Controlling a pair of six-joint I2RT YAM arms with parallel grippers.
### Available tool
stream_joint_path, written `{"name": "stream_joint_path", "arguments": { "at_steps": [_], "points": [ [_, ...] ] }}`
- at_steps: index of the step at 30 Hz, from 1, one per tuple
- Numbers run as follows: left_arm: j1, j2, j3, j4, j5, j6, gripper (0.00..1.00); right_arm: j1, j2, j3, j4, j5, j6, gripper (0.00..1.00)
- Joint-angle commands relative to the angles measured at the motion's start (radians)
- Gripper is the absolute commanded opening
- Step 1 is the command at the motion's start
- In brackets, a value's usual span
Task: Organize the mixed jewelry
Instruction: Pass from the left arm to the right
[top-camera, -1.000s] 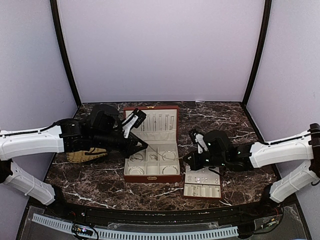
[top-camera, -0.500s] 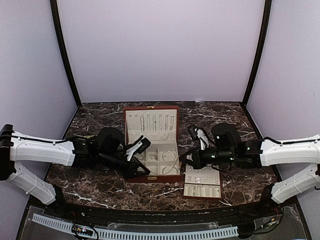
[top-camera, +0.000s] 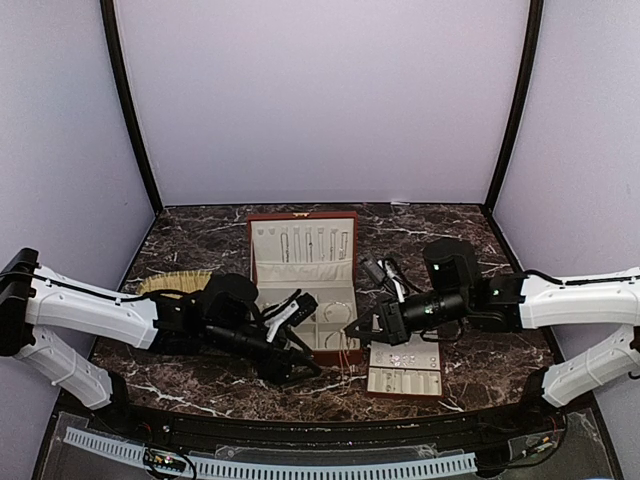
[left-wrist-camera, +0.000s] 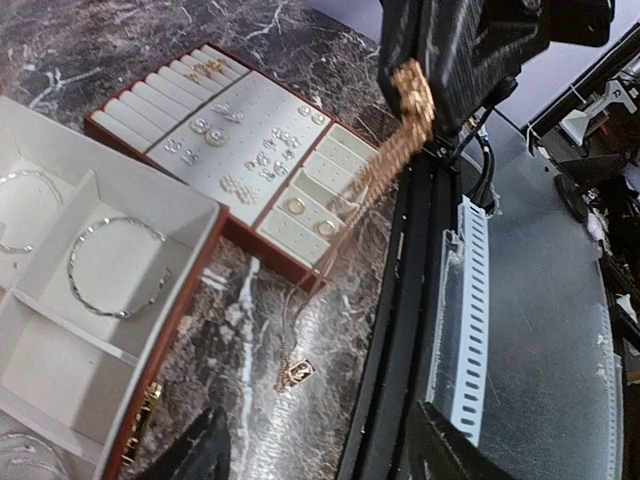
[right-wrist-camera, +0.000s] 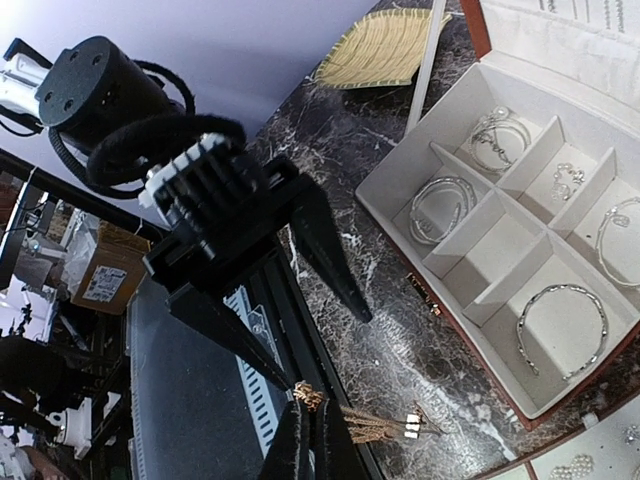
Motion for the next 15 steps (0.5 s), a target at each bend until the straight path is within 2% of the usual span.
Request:
{"name": "stream_joint_path", "arguments": {
  "at_steps": [1, 4, 10, 15],
  "points": [
    [0.000, -0.021, -0.005, 0.119, -0.071, 0.017, 0.65, 0.008, 0.033, -0.022, 0.083, -0.073, 0.025, 0.00],
    [0.000, 0.007, 0.008, 0.199, -0.049, 0.004, 0.62, 0.011, 0.050, -0.019, 0.089, -0.084, 0.023, 0.00],
    [0.000, 0.077, 0.043, 0.280, -0.023, -0.019, 0.34, 0.012, 0.056, -0.012, 0.087, -0.091, 0.021, 0.00],
    [0.000, 0.112, 0.064, 0.298, -0.003, -0.024, 0.25, 0.012, 0.056, -0.011, 0.087, -0.092, 0.022, 0.00]
  ]
}}
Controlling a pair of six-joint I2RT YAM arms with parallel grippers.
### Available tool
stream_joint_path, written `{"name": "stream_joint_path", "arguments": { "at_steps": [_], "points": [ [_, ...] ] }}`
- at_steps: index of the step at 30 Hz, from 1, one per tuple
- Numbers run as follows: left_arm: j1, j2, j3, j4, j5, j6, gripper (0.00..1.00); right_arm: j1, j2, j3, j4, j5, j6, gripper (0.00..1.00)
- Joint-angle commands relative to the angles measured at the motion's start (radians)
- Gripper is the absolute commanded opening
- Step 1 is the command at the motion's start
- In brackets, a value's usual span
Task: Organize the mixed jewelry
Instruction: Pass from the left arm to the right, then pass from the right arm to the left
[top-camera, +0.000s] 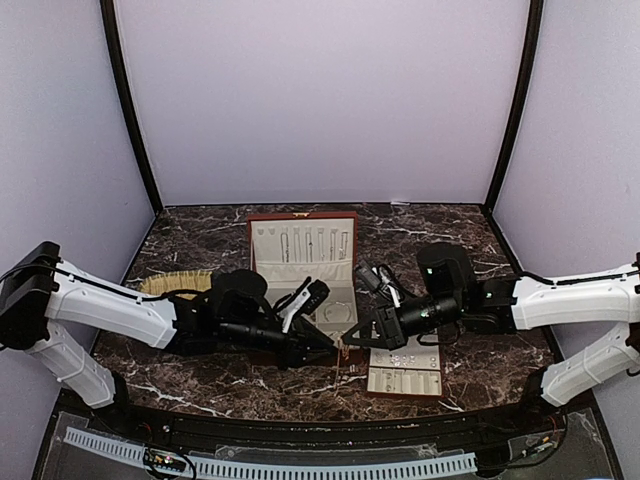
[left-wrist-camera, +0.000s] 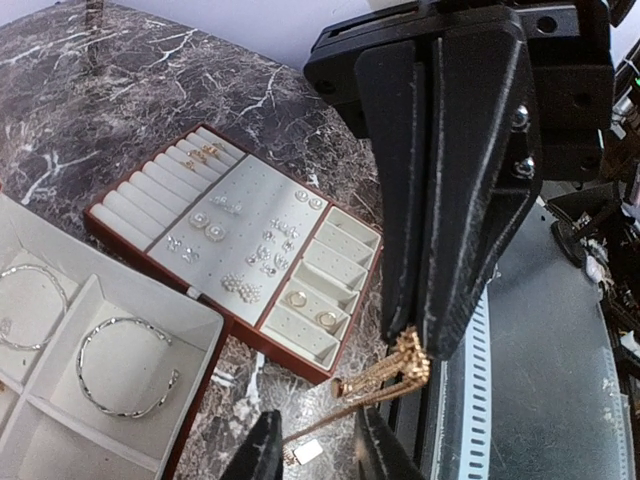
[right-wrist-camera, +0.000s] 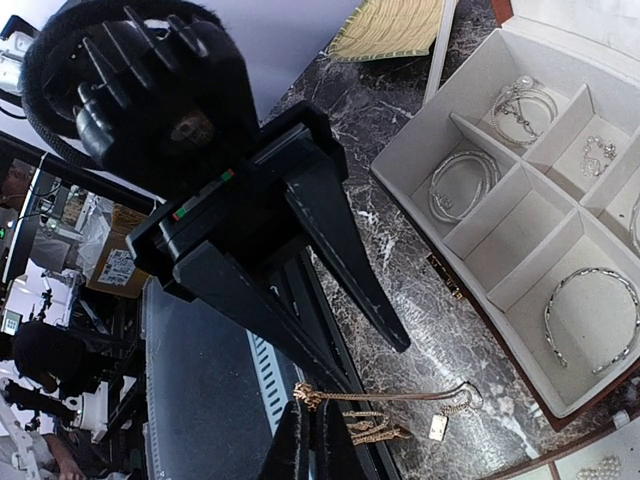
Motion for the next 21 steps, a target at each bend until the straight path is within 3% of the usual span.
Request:
{"name": "stream_joint_path", "arguments": {
  "at_steps": [1, 11, 16, 21],
  "points": [
    [-0.001, 0.008, 0.032, 0.065, 0.031, -0.007, 0.25, 0.010, 0.005, 0.001, 0.044, -0.017, 0.003, 0.00],
    [-0.001, 0.010, 0.035, 0.090, 0.070, -0.010, 0.31, 0.010, 0.018, 0.002, 0.042, -0.019, -0.001, 0.00],
    [-0.002, 0.001, 0.033, 0.078, 0.060, -0.012, 0.08, 0.010, 0.012, -0.001, 0.037, -0.011, -0.003, 0.00],
    [-0.001, -0.006, 0.030, 0.090, 0.062, -0.020, 0.00, 0.010, 0.013, -0.003, 0.035, -0.008, -0.004, 0.00]
  ]
}}
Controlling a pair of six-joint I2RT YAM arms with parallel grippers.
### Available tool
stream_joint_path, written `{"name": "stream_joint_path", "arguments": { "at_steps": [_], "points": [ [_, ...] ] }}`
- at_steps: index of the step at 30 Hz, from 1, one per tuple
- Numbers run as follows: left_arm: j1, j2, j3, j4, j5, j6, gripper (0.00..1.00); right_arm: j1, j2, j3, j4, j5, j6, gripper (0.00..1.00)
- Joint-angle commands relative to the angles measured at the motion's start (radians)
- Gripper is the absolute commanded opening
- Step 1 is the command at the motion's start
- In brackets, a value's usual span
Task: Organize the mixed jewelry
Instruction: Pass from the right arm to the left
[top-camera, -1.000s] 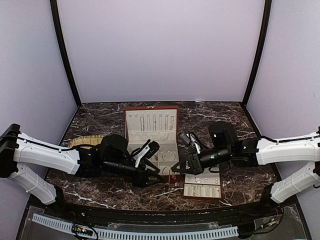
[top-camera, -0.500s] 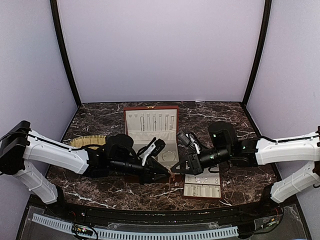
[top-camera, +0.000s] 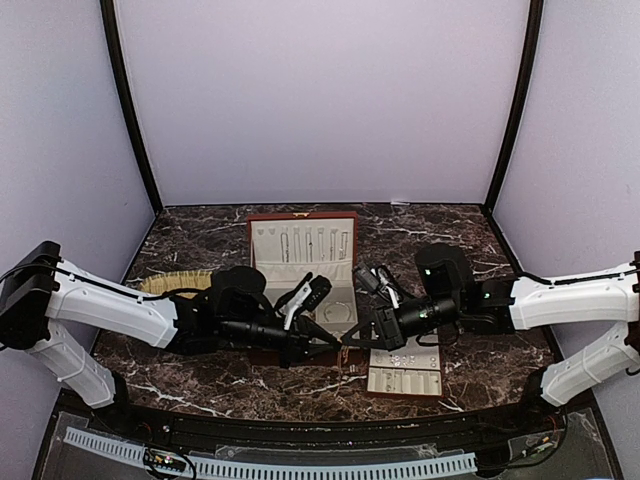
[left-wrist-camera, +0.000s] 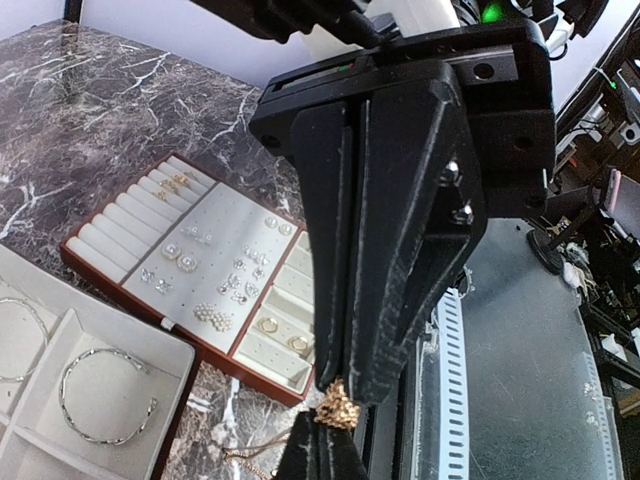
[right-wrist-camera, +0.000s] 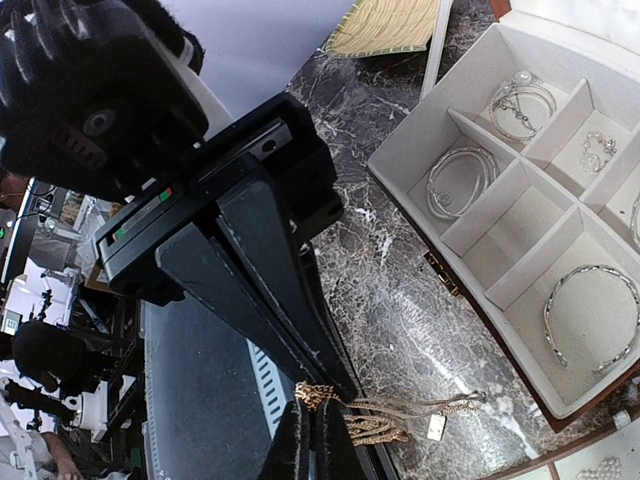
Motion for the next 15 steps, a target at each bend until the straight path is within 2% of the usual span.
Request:
{"name": "stream_joint_path", "arguments": {
  "at_steps": [1, 4, 7, 9, 15],
  "points": [
    [-0.001, -0.022, 0.018, 0.032, 0.012, -0.007, 0.00, 0.010, -0.001, -0.003, 0.028, 0.000, -0.005, 0.00],
    [-0.001, -0.035, 0.010, 0.034, 0.003, -0.017, 0.00, 0.010, -0.019, -0.005, -0.001, 0.056, -0.014, 0.00],
    [-0.001, -0.058, -0.002, -0.004, -0.069, -0.027, 0.00, 0.010, -0.050, -0.007, -0.027, 0.111, -0.018, 0.00],
    [-0.001, -0.074, -0.010, -0.035, -0.117, -0.033, 0.00, 0.010, -0.068, -0.010, -0.028, 0.133, -0.015, 0.07],
    [-0.002, -0.102, -0.012, -0.089, -0.150, -0.032, 0.00, 0.009, -0.093, -0.028, -0.024, 0.153, -0.001, 0.11]
  ]
}}
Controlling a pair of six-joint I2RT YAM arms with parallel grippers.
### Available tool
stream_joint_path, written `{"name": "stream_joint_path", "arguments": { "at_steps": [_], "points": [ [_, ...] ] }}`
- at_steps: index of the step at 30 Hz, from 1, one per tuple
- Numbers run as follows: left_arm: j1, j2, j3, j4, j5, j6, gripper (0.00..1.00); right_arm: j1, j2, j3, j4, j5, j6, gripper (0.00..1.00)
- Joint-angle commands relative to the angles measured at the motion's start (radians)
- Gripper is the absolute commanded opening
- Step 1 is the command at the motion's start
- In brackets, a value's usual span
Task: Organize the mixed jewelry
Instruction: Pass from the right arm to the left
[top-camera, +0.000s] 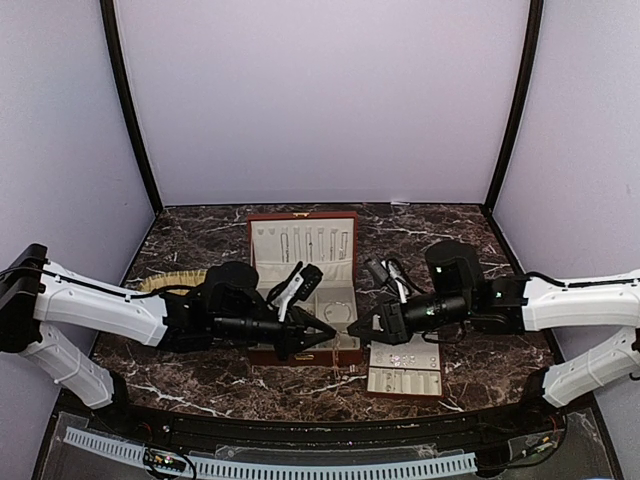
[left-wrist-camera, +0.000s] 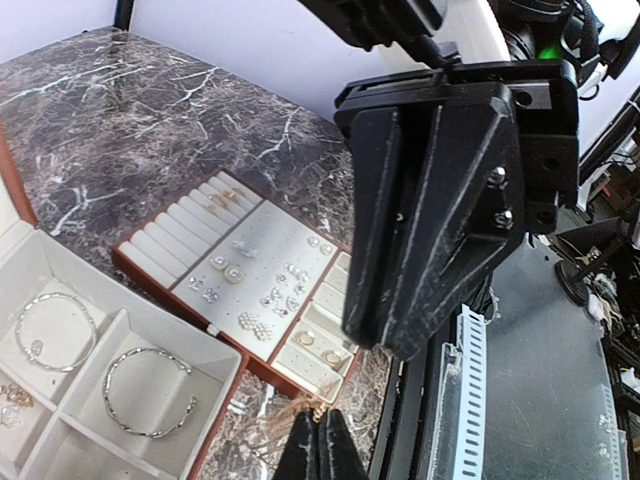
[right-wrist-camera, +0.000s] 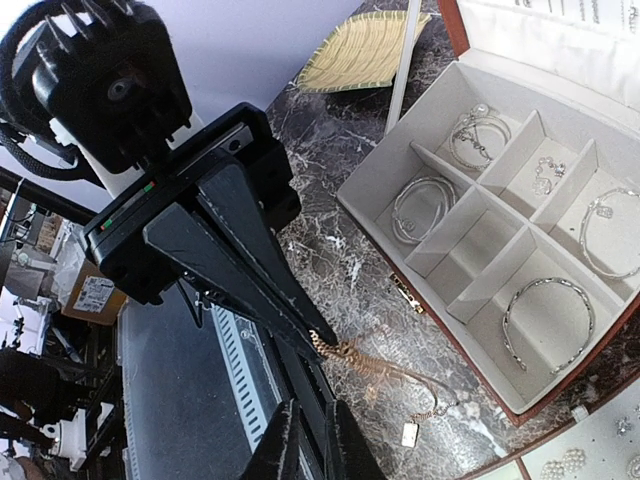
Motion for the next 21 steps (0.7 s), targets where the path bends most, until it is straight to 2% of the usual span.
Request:
{"name": "stream_joint_path", "arguments": {
  "at_steps": [1, 11, 16, 21],
  "points": [
    [-0.001, -0.047, -0.011, -0.043, -0.036, -0.010, 0.00, 0.006, -0.025, -0.026, 0.020, 0.036, 0.006, 0.11],
    [-0.001, -0.061, -0.019, -0.057, 0.037, 0.009, 0.00, 0.012, 0.003, -0.038, 0.035, 0.089, 0.000, 0.22],
    [-0.001, -0.061, -0.012, -0.067, 0.045, 0.006, 0.00, 0.048, 0.026, -0.068, 0.072, 0.187, -0.014, 0.23],
    [-0.001, -0.058, -0.007, -0.064, 0.051, 0.004, 0.00, 0.081, 0.081, -0.087, 0.138, 0.213, -0.008, 0.26]
  ]
}}
